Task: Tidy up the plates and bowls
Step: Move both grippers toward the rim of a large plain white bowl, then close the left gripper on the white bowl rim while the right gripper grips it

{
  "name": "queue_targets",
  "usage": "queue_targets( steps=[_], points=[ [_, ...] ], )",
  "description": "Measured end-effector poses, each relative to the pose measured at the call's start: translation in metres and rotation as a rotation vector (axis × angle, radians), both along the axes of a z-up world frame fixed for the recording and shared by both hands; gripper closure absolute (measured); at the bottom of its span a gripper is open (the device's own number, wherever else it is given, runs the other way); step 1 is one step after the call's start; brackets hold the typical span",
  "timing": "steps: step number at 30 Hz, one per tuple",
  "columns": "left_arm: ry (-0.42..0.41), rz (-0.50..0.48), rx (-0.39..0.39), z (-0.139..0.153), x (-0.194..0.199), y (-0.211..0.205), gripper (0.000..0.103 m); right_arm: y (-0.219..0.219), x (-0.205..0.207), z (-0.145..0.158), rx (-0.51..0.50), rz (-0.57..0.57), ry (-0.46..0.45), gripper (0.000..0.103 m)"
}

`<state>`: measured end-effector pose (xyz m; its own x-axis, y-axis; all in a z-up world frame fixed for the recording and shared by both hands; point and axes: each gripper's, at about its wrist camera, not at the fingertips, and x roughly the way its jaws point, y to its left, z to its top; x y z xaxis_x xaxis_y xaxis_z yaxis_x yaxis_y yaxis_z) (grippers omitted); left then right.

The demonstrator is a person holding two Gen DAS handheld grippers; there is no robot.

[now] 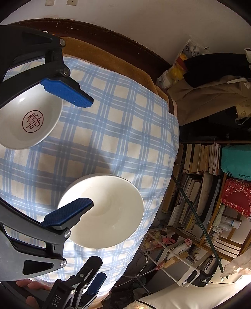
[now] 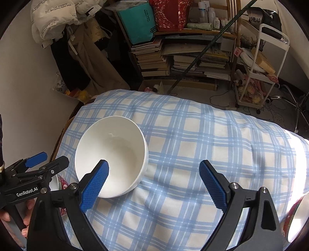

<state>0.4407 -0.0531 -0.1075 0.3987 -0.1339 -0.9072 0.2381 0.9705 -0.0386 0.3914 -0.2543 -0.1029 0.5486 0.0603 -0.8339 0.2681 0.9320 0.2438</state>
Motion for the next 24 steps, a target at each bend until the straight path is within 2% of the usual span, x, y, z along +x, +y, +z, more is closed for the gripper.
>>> queue_targets(
  steps=[4,6,7,8,9,10,11,12,13,14,16,17,20,24],
  points=[
    [0.041,0.004,-0.015,-0.016,0.015,-0.006,0.012,0.002,0.013,-0.008,-0.016,0.010,0.025,0.004],
    [0.060,0.007,-0.008,-0.022,0.021,-0.010,0.024,0.002,0.019,-0.011,-0.020,0.009,0.038,0.008],
    [0.066,0.014,-0.005,-0.026,0.022,-0.010,0.029,0.002,0.021,-0.013,-0.013,0.011,0.043,0.015],
    [0.059,0.027,-0.008,-0.028,0.021,-0.009,0.042,0.001,0.024,-0.015,0.000,0.011,0.057,0.020],
    [0.056,0.032,-0.018,-0.030,0.020,-0.008,0.052,0.000,0.026,-0.018,0.028,0.013,0.073,0.030],
    [0.060,0.027,-0.047,-0.032,0.018,-0.007,0.058,-0.002,0.028,-0.022,0.065,0.011,0.089,0.037],
    [0.066,0.025,-0.088,-0.035,0.016,-0.005,0.070,-0.003,0.030,-0.025,0.097,0.012,0.098,0.041],
    [0.079,0.028,-0.123,-0.037,0.015,-0.003,0.079,-0.004,0.030,-0.027,0.117,0.015,0.102,0.052],
    [0.092,0.037,-0.147,-0.040,0.016,-0.001,0.083,-0.004,0.031,-0.030,0.126,0.017,0.109,0.064],
    [0.103,0.045,-0.170,-0.043,0.016,0.000,0.088,-0.003,0.032,-0.032,0.138,0.018,0.119,0.072],
    [0.121,0.055,-0.205,-0.045,0.017,0.000,0.093,-0.003,0.032,-0.037,0.199,0.029,0.121,0.086],
    [0.132,0.055,-0.212,-0.046,0.017,-0.001,0.097,-0.001,0.032,-0.038,0.207,0.031,0.121,0.088],
    [0.133,0.052,-0.173,-0.046,0.015,-0.007,0.097,0.006,0.032,-0.043,0.178,0.035,0.131,0.088],
    [0.139,0.051,-0.164,-0.038,0.010,-0.011,0.098,0.010,0.029,-0.042,0.144,0.020,0.145,0.091]
  ],
)
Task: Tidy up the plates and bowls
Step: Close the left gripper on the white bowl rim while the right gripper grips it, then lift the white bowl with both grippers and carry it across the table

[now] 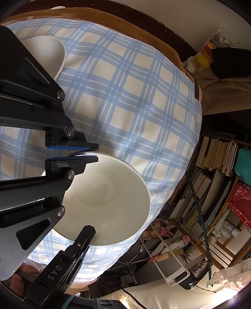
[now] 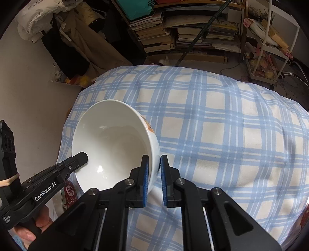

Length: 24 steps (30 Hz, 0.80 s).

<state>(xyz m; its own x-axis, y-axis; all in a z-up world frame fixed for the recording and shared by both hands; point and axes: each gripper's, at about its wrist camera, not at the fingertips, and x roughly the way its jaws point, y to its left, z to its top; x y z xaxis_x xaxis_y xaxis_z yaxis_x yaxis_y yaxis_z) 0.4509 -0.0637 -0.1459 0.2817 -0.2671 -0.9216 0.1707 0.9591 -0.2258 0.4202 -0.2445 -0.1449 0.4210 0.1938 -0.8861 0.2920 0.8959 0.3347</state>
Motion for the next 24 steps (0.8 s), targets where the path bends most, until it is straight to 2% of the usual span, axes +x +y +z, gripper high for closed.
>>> queue_targets(
  steps=[3,11,16,24],
  points=[
    [-0.001,-0.021,0.030,0.006,-0.009,-0.004,0.098,0.002,-0.008,0.007,-0.024,-0.002,-0.007,0.092],
    [0.024,-0.030,0.004,0.015,-0.038,-0.007,0.098,0.004,-0.039,0.027,-0.087,0.020,-0.016,0.092],
    [-0.026,-0.080,0.020,0.030,-0.070,-0.022,0.097,-0.005,-0.070,0.034,-0.080,-0.003,-0.021,0.092],
    [-0.057,-0.133,0.028,0.055,-0.115,-0.050,0.096,-0.023,-0.123,0.046,-0.074,-0.045,-0.038,0.092]
  ],
)
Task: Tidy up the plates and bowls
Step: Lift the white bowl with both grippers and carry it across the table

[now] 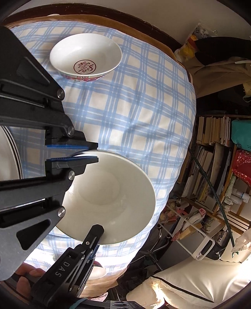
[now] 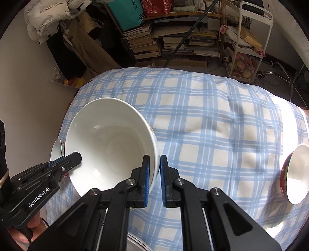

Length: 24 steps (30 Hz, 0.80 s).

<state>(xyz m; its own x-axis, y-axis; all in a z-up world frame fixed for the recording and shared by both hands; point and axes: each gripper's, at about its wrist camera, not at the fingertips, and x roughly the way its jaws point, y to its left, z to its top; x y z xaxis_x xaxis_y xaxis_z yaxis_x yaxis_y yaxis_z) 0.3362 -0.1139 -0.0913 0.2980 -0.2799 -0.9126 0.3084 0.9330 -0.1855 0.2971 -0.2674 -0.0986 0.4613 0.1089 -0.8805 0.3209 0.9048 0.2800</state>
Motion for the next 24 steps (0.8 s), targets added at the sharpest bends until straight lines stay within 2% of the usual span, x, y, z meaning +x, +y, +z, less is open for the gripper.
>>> queue_targets(
  steps=[14,24],
  points=[
    [0.005,-0.057,0.022,0.000,-0.071,-0.041,0.096,-0.022,-0.082,0.008,-0.037,-0.046,-0.010,0.092],
    [0.051,-0.116,0.060,-0.016,-0.116,-0.068,0.096,-0.036,-0.135,-0.013,-0.028,-0.080,0.027,0.092]
  ],
)
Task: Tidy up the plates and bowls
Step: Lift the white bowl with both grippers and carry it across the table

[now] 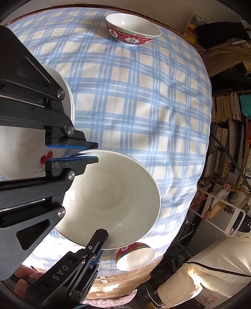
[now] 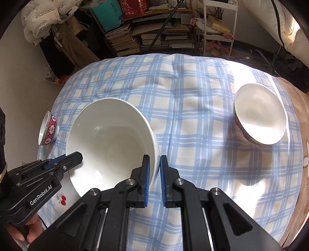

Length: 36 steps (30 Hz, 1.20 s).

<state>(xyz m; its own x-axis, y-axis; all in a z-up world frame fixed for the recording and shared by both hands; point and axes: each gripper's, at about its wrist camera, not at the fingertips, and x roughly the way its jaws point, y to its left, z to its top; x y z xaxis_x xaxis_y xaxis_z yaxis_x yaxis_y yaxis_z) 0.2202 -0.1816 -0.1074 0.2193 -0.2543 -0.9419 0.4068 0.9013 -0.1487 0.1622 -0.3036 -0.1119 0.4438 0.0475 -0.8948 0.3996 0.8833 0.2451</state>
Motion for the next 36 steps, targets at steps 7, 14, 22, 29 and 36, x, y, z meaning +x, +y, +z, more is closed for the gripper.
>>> queue_targets(
  steps=[7,14,22,29,36],
  points=[
    [0.057,-0.020,-0.002,-0.013,-0.019,-0.008,0.096,-0.002,-0.027,-0.008,-0.012,-0.032,0.017,0.092],
    [0.064,-0.033,0.030,-0.026,-0.029,-0.013,0.096,-0.004,-0.041,-0.027,0.021,-0.047,0.033,0.092],
    [0.036,-0.050,0.046,-0.027,-0.030,-0.019,0.095,-0.009,-0.044,-0.034,0.049,-0.052,0.019,0.091],
    [0.048,-0.067,0.034,-0.026,-0.028,-0.029,0.095,-0.014,-0.048,-0.030,0.018,-0.061,0.012,0.091],
    [0.025,-0.086,0.087,-0.031,-0.029,-0.037,0.095,-0.019,-0.048,-0.035,0.044,-0.061,0.007,0.091]
  ],
)
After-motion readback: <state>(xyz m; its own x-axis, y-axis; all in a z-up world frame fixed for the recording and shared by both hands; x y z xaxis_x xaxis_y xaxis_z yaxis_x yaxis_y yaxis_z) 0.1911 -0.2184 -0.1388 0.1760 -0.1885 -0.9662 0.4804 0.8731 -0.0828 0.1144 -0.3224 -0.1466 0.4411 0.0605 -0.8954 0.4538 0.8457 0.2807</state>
